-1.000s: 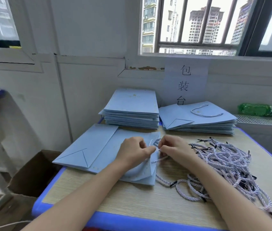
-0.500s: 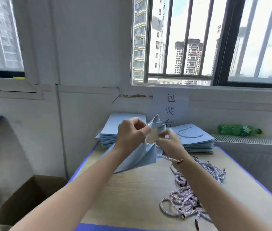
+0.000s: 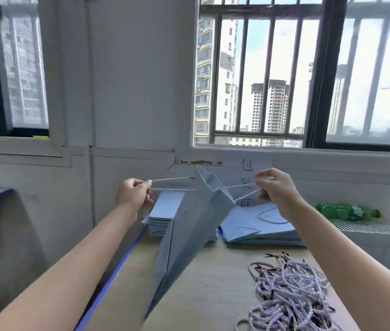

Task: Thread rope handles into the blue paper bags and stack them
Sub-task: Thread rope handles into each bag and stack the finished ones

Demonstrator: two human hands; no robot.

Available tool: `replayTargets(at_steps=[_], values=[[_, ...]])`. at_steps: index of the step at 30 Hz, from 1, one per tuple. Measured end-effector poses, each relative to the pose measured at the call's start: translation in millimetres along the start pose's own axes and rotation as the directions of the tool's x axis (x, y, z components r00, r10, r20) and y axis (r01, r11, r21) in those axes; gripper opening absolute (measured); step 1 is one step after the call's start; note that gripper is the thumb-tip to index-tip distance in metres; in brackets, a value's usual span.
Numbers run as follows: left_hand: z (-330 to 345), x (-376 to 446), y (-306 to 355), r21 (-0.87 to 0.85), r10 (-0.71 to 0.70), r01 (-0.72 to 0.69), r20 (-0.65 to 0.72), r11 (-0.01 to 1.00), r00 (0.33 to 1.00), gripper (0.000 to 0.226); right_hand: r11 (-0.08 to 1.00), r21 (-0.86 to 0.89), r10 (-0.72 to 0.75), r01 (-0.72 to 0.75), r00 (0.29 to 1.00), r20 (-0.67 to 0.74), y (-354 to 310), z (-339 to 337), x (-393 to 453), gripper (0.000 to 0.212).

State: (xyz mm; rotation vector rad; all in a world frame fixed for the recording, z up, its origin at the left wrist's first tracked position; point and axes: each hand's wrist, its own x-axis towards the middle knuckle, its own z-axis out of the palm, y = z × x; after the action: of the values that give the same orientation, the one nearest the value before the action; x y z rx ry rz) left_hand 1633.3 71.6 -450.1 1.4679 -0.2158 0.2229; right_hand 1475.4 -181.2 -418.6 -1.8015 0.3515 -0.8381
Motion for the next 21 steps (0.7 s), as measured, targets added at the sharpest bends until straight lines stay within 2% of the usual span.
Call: replayTargets(at_steps=[5, 9, 13, 21], values=[[-11, 9, -2, 0.068, 0.049, -0.047, -0.024, 0.997, 0.998, 0.022, 0.999, -0.035, -0.011, 0.009, 0.997, -0.073, 6, -1, 7, 0.006], [-9, 17, 20, -0.067, 0.075, -0.084, -0.121, 0.994, 0.990, 0.024, 0.987, -0.112, -0.133, 0.113, 0.973, -0.188, -9, -1, 13, 0.005], [-10, 27, 37, 0.020, 0.099, -0.097, -0.173, 0.995, 0.980, 0.025, 0.973, -0.172, -0.194, 0.155, 0.951, -0.240, -31, -4, 25, 0.006], [2, 25, 15, 0.143, 0.042, -0.037, -0.034, 0.989, 0.999, 0.022, 0.924, -0.323, -0.263, 0.203, 0.952, -0.155, -21, -8, 25, 0.008]])
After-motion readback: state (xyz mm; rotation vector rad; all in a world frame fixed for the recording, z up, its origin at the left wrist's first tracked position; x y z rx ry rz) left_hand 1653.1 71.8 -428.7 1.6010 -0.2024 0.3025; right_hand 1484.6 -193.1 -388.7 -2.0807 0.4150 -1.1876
